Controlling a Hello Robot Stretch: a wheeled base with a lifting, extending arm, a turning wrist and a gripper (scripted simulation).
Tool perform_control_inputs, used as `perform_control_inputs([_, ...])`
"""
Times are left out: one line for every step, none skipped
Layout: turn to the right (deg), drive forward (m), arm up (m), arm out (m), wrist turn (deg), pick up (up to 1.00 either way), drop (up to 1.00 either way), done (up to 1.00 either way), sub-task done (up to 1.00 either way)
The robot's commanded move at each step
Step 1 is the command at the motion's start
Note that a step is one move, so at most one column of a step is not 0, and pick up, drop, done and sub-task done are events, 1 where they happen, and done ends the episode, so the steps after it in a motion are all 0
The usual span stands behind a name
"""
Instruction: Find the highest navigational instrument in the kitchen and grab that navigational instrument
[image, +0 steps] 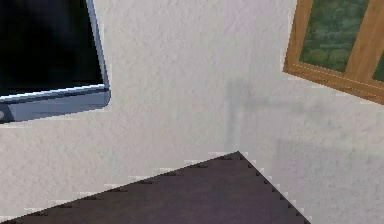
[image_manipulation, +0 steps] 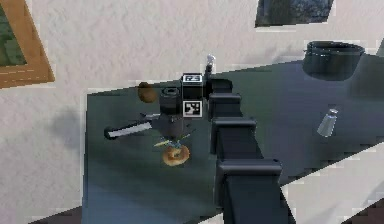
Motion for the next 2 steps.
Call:
perform_control_inputs([0.0,0.00,0.00,0.00,42.0,0.00,0.00,0.00,0.00])
perform_control_inputs([0.0,0.00,-0.10,0.00,0.0,0.00,0.00,0.00,0.00])
